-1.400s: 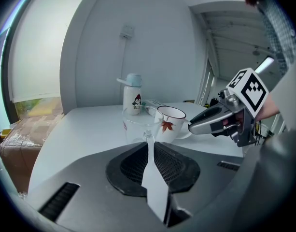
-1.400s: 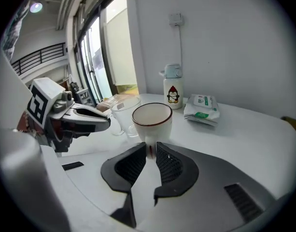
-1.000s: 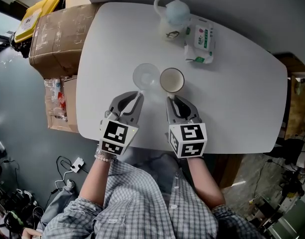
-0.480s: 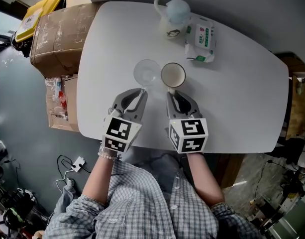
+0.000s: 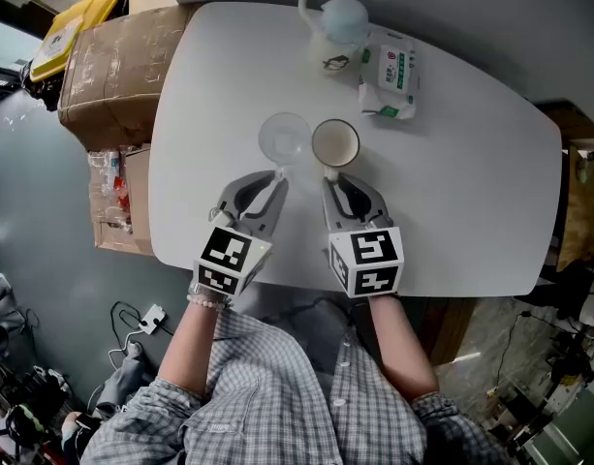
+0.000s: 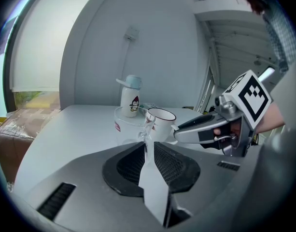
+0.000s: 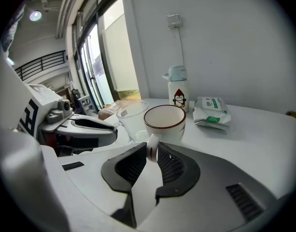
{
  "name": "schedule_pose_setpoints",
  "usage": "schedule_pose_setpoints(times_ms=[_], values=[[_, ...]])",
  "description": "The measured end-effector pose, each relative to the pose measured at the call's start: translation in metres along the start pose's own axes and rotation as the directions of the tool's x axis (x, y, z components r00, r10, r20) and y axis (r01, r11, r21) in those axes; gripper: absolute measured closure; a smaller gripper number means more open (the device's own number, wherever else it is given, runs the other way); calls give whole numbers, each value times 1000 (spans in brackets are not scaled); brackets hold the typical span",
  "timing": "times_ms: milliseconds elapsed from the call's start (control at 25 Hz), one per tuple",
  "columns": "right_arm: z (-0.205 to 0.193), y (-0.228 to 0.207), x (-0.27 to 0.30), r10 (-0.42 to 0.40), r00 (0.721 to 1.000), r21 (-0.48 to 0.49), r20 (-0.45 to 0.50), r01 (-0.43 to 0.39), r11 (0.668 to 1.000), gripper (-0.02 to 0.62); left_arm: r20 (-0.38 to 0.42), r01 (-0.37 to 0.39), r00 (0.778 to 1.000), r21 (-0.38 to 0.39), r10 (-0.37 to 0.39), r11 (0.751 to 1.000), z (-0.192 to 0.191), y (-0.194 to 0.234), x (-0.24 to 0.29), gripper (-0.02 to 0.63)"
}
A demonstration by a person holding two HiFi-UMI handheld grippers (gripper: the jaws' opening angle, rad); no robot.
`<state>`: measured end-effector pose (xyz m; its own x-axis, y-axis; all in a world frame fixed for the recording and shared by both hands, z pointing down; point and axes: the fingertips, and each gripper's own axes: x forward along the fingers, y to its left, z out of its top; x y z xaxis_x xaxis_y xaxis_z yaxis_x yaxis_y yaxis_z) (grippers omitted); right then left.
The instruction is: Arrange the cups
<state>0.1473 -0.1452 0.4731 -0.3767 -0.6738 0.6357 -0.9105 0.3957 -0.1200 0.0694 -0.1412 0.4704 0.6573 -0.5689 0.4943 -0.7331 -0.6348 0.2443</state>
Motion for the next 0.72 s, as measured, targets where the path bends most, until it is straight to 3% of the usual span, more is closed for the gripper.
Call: schedule_pose_setpoints(times_ms=[440, 720], values=[[22, -11, -31, -47, 992, 17, 117, 45, 999, 531, 26, -22, 999, 43, 21, 999, 8, 7, -29, 563], [48, -4, -56, -28, 982, -56, 188, 39, 998, 555, 103, 10, 994, 81, -19, 997, 43, -5, -53, 592]])
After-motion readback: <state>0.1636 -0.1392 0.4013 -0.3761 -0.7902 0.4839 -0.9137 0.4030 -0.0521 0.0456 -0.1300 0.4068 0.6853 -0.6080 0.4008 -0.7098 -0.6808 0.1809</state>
